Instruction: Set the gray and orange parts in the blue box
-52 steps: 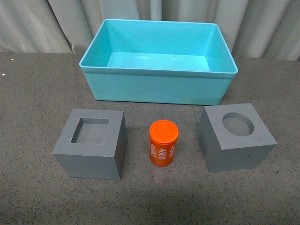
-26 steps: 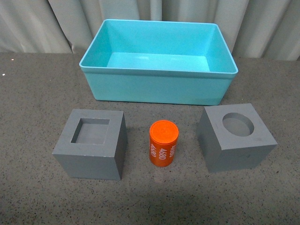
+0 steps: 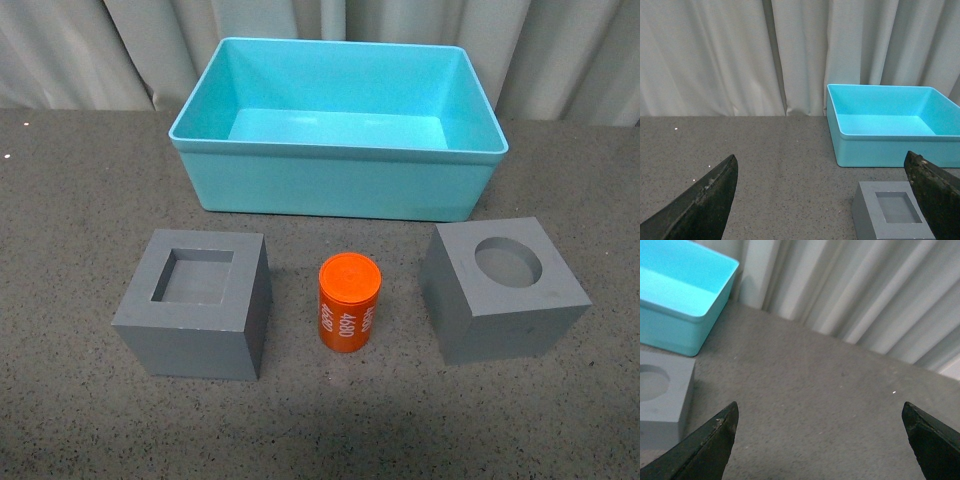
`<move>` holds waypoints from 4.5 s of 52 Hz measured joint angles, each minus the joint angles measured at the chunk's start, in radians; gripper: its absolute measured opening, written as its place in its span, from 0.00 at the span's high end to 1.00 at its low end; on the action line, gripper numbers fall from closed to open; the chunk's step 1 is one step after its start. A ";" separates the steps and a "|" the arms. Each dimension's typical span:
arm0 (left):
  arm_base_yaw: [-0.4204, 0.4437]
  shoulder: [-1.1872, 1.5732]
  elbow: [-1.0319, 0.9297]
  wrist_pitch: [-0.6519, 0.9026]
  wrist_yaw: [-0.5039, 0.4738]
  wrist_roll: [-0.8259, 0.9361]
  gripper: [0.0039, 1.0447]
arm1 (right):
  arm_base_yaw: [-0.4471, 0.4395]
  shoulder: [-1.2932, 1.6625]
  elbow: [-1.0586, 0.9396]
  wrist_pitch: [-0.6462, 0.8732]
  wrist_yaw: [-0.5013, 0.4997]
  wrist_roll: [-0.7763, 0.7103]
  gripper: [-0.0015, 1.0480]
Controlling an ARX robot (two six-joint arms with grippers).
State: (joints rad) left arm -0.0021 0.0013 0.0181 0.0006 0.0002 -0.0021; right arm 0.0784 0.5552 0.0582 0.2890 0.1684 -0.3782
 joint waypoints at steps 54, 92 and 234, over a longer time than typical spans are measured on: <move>0.000 0.000 0.000 0.000 0.000 0.000 0.06 | 0.151 1.188 0.551 -0.032 -0.136 0.500 0.57; 0.000 0.000 0.000 0.000 0.000 0.000 0.06 | 0.154 0.782 0.568 -0.063 -0.206 0.550 0.83; -0.218 0.639 0.203 0.071 -0.460 -0.319 0.06 | 0.135 0.570 0.320 0.309 0.093 0.317 0.09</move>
State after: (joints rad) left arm -0.2199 0.6399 0.2207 0.0715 -0.4602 -0.3210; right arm 0.2131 1.1252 0.3782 0.5976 0.2619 -0.0608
